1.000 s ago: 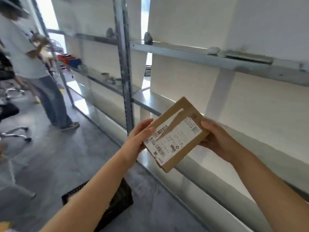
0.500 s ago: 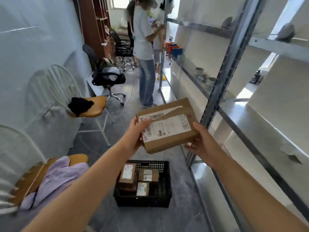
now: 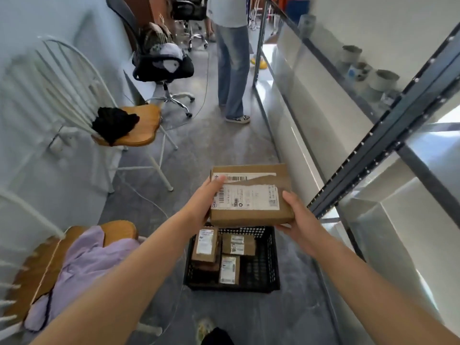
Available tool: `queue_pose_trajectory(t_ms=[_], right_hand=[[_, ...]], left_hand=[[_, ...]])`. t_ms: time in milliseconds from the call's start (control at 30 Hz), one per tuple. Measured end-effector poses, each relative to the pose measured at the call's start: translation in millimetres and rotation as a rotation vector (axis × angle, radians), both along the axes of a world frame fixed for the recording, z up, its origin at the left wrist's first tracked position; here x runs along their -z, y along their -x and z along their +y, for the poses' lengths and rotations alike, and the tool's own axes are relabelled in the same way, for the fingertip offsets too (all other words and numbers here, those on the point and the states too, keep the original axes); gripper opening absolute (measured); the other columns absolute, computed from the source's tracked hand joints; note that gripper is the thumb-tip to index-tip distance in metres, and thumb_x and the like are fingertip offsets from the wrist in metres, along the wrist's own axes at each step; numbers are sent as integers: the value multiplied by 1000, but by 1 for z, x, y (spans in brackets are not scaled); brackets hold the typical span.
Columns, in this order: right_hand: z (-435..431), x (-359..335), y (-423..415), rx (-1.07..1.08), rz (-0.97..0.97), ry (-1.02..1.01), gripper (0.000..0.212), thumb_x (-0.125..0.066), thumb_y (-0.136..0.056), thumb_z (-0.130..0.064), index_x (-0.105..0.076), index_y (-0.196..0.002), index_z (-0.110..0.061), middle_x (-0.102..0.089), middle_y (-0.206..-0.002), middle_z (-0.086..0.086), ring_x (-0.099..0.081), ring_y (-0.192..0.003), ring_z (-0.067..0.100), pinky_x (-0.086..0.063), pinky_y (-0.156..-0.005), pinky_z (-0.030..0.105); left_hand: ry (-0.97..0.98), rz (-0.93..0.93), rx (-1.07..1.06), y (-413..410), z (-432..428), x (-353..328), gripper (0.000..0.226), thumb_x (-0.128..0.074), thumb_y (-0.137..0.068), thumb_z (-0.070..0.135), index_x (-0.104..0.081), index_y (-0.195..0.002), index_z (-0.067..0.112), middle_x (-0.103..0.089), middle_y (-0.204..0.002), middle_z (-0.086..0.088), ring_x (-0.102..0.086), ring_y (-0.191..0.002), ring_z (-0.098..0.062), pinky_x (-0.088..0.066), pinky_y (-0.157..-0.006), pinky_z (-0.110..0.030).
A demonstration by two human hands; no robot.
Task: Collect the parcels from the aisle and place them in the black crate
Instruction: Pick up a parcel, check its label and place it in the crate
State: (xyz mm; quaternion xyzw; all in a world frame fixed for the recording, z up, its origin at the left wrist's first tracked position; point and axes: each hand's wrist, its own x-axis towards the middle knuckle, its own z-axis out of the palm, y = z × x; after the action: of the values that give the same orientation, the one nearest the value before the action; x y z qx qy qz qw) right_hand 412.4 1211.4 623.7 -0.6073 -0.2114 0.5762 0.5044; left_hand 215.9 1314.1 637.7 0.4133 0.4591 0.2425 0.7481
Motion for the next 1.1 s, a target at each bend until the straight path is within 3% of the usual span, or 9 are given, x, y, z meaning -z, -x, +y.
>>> queue_pose_trajectory(t_ms=[133,267,333,400,500,633,833,1000,1100], right_hand=[[42,82,-17,58,-1,75,38,-46,-94,-35,-46,-131,-22,-61,-122,6,-57,-109,19,-50,-80,31],[82,206,-46,29,-60,137,53,-56,-88,-39,-43,-135,-16,-58,-126,10,-58,-108,21,-50,-80,31],[104,275,-55,19,-112,153,47,-58,-87,-40,-51,-125,-14,-59,-122,9,-59,-104,20,-50,-80,31],[122,352,-56,25,-181,157,35,-62,-83,-43,-58,-109,-19,-61,-113,5,-58,-106,23,-49,-89,36],[136,470,-44,-45,-241,174,26,-61,-85,-42,-58,-101,-22,-61,-110,3,-57,-106,22,-45,-89,33],[146,590,-26,-115,-233,212,26,-55,-89,-40,-58,-105,-20,-64,-104,3,-60,-91,17,-47,-73,26],[161,675,-11,-75,-157,238,32,-44,-96,-39,-50,-122,-21,-65,-92,-2,-62,-81,13,-45,-63,25],[166,677,-2,-15,-151,297,56,-46,-86,-58,-41,-131,-26,-61,-120,6,-63,-103,23,-52,-89,45],[167,678,-6,-45,-113,291,45,-45,-93,-49,-45,-129,-21,-67,-108,4,-66,-93,20,-54,-75,35]], left_hand=[[48,58,29,-18,39,81,33,-44,-97,39,-52,-123,21,-72,-104,-3,-71,-87,-16,-58,-68,-28],[65,81,-30,-28,60,212,39,-51,-95,33,-38,-131,26,-65,-115,-5,-67,-94,-21,-56,-83,-38],[119,86,-51,-30,59,285,36,-54,-93,28,-39,-126,27,-64,-112,-4,-66,-90,-17,-56,-79,-37],[232,77,-87,-29,45,365,35,-58,-90,27,-44,-122,24,-68,-101,-2,-67,-85,-15,-56,-75,-36],[384,74,-108,-22,21,477,53,-66,-77,36,-47,-124,23,-71,-105,-4,-63,-102,-22,-41,-105,-46],[466,113,-93,-19,12,585,57,-66,-76,35,-47,-128,20,-68,-117,-9,-59,-116,-28,-34,-111,-49],[510,72,-349,-36,17,655,43,-58,-91,17,-46,-131,8,-67,-117,-13,-64,-108,-27,-51,-92,-43],[517,120,-474,-45,13,652,39,-56,-93,16,-47,-130,5,-67,-114,-14,-65,-101,-25,-54,-75,-36],[572,159,-496,-51,14,649,40,-57,-92,19,-48,-127,1,-67,-112,-16,-66,-98,-27,-53,-68,-34]])
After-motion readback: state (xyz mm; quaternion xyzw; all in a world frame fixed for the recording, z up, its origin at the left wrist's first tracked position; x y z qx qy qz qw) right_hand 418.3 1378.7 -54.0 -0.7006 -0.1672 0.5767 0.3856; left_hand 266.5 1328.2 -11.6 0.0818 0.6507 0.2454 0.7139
